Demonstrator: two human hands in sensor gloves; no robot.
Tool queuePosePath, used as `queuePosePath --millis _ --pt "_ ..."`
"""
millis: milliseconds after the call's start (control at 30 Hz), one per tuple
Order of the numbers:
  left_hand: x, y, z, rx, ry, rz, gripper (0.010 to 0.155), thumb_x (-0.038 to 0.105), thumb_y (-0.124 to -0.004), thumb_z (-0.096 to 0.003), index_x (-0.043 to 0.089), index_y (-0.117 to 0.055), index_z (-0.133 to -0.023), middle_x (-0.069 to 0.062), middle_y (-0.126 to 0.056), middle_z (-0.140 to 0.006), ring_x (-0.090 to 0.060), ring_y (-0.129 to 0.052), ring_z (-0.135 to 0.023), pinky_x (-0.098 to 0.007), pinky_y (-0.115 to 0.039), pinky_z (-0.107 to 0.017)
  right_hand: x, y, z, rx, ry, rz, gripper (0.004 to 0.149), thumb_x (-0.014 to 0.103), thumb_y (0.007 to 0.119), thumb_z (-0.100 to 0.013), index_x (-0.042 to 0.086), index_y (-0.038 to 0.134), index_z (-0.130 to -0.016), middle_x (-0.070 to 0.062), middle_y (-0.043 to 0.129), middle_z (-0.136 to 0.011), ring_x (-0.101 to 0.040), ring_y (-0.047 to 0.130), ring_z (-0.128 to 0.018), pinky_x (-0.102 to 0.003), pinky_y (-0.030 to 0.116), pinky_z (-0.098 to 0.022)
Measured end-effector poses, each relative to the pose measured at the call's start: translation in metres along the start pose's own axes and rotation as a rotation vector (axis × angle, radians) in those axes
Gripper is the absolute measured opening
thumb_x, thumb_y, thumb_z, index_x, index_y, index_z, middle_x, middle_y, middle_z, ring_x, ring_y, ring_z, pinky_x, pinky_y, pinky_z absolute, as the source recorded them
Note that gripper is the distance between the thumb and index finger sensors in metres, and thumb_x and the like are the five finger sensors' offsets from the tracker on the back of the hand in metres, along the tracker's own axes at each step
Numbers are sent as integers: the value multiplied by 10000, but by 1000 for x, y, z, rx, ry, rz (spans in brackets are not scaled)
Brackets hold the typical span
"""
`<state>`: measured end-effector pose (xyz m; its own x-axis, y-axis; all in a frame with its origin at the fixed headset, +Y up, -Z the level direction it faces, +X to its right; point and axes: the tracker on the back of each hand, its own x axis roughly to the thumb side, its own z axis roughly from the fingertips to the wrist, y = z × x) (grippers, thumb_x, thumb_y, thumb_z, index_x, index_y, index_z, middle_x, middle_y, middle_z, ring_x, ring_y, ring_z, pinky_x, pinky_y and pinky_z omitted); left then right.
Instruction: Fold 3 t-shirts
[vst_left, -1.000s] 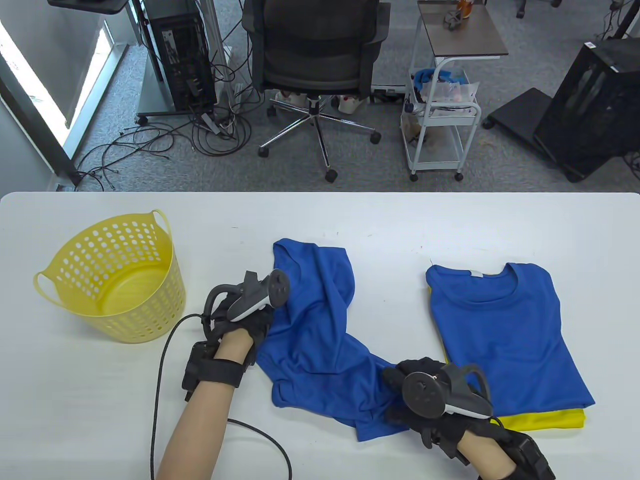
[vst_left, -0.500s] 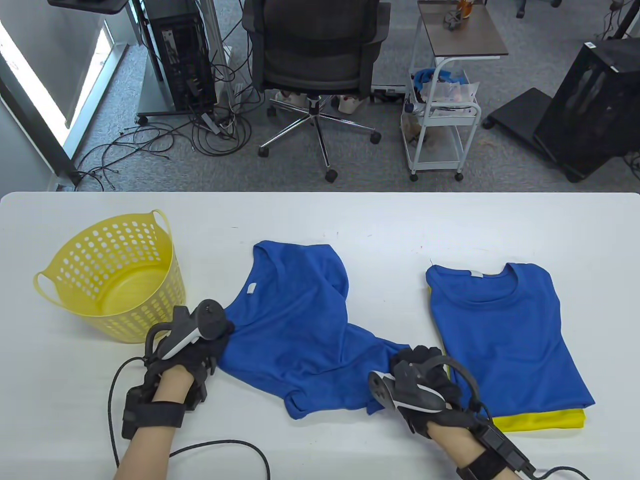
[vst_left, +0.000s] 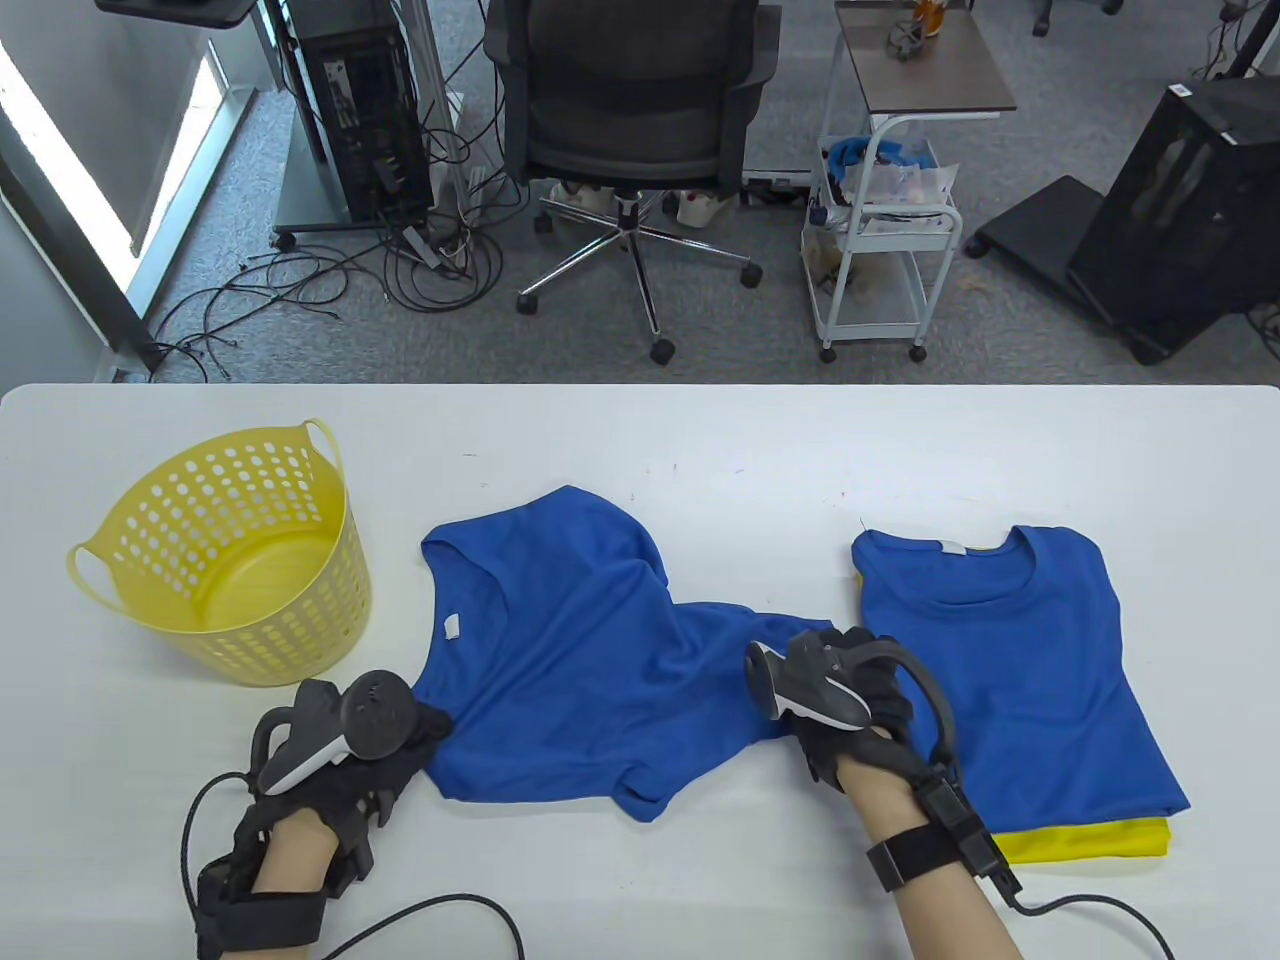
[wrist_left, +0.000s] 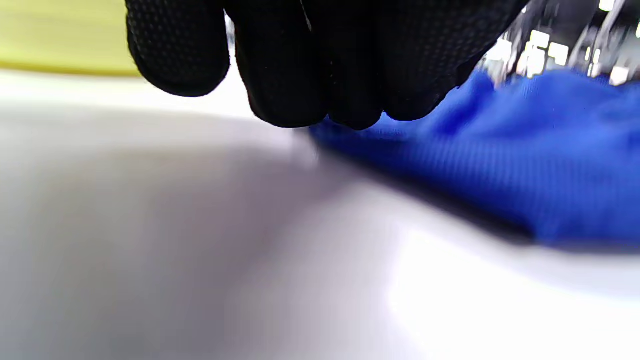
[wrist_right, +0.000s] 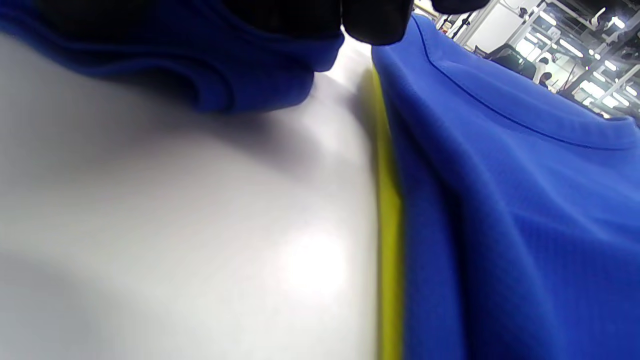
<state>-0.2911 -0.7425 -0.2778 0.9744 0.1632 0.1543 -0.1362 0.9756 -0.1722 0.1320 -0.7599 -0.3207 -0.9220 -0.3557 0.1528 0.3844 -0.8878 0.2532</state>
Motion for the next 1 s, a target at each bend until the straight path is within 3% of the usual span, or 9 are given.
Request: queuePosePath --millis 67,300,467,600,733,833,1000 --pt "-5 6 3 96 26 -33 420 413 -769 -438 403 -799 -857 99 -862 -877 -165 -863 -749 -436 -778 -575 -8 -8 11 -60 -28 -66 690 504 740 -388 220 538 -984 -110 500 -1055 -430 552 -950 -639 462 -696" --pt "-16 -20 -13 -66 130 -213 548 264 -776 -458 534 -639 -914 142 -653 -1043 -197 -743 -905 -467 -707 -664 -30 -15 57 -297 -86 -330 696 508 749 -392 206 559 -988 -123 527 -1052 -444 572 -943 -645 482 -686" --pt "-15 -21 -18 -105 173 -150 513 388 -806 -432 514 -662 -908 110 -662 -1041 -220 -698 -931 -476 -691 -669 -38 -11 74 -326 -116 -375 695 514 745 -394 208 558 -989 -125 527 -1053 -449 571 -943 -646 486 -685" --pt "-14 -20 -19 -118 186 -153 536 435 -815 -402 504 -663 -912 105 -671 -1035 -226 -693 -937 -481 -692 -664 -43 -9 73 -311 -105 -424 692 512 744 -394 206 561 -987 -126 524 -1052 -448 570 -942 -646 484 -684" --pt "-12 -21 -19 -61 185 -174 519 482 -824 -366 486 -712 -873 99 -738 -983 -225 -742 -901 -474 -717 -639 -44 -6 71 -291 -102 -440 686 511 742 -397 210 562 -986 -128 525 -1051 -449 568 -942 -652 475 -687" --pt "-9 -22 -19 -16 183 -181 426 482 -819 -373 471 -782 -797 92 -790 -928 -220 -782 -864 -467 -738 -619 -45 -5 70 -286 -100 -451 683 512 740 -397 218 559 -986 -126 525 -1053 -448 568 -944 -657 468 -691" --pt "-2 -22 -18 -7 154 -187 390 465 -801 -394 414 -818 -780 107 -830 -868 -180 -811 -841 -427 -765 -617 -45 -3 68 -268 -101 -463 681 510 740 -398 218 561 -986 -128 530 -1050 -449 570 -943 -660 466 -691"
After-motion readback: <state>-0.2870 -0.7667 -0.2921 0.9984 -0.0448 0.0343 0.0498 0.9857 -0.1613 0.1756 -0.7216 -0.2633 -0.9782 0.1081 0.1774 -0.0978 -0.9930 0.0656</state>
